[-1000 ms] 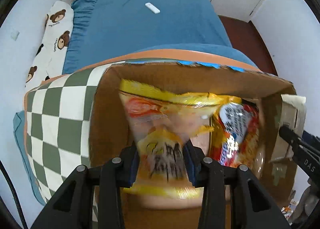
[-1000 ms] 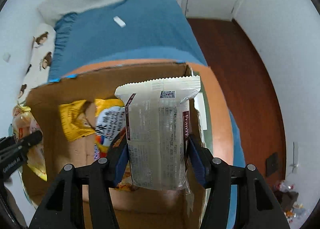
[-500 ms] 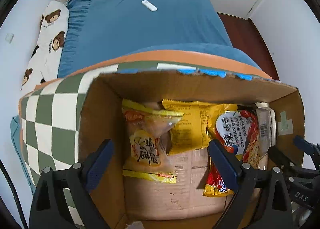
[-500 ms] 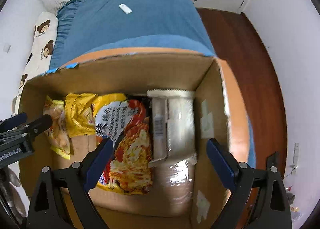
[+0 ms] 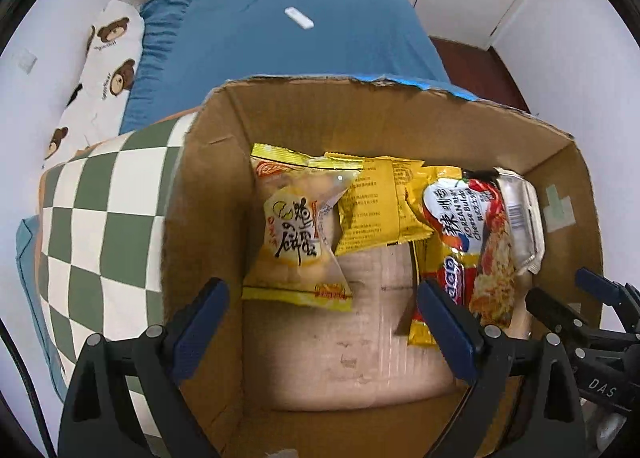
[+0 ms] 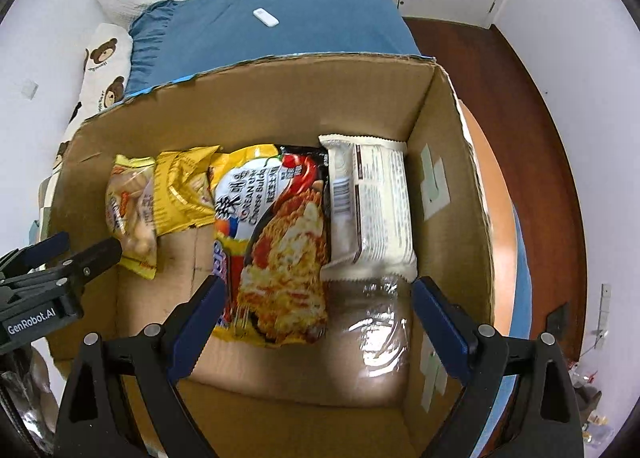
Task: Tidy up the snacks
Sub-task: 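Carry both packets into the cardboard box and release them, then grasp the brown biscuit packet with the left gripper while the right grasps the panda-print bag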
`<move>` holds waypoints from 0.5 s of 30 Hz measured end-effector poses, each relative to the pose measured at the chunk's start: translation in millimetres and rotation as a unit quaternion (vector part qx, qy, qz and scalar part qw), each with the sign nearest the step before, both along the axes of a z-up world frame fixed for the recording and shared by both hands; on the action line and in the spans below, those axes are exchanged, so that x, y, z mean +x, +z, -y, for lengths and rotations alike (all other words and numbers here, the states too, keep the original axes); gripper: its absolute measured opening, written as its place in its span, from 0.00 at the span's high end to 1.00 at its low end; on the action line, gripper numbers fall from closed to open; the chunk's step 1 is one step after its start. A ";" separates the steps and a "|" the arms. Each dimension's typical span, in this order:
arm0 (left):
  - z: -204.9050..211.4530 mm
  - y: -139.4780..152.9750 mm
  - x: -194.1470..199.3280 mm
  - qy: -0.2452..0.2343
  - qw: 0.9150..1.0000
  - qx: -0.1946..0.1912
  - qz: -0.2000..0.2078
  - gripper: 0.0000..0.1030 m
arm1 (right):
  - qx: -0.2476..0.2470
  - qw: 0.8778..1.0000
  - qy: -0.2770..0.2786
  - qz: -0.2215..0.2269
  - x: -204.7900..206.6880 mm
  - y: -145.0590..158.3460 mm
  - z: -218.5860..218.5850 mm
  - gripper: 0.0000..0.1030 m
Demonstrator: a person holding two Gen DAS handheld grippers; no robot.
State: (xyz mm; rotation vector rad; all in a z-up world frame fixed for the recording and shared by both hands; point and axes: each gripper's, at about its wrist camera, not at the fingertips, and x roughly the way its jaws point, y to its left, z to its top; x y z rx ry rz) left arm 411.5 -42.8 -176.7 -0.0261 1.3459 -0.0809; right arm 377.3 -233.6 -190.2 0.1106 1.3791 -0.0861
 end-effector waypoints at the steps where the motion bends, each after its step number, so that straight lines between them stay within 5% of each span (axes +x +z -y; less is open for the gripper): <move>1: 0.0 4.6 -5.7 0.000 1.000 0.000 0.009 0.06 | -0.002 1.000 0.002 0.006 -5.2 3.4 -1.4 0.07; 15: -1.2 72.1 -94.4 -0.006 0.993 0.003 0.121 0.06 | -0.024 0.993 0.024 0.110 -83.6 72.3 -22.0 0.07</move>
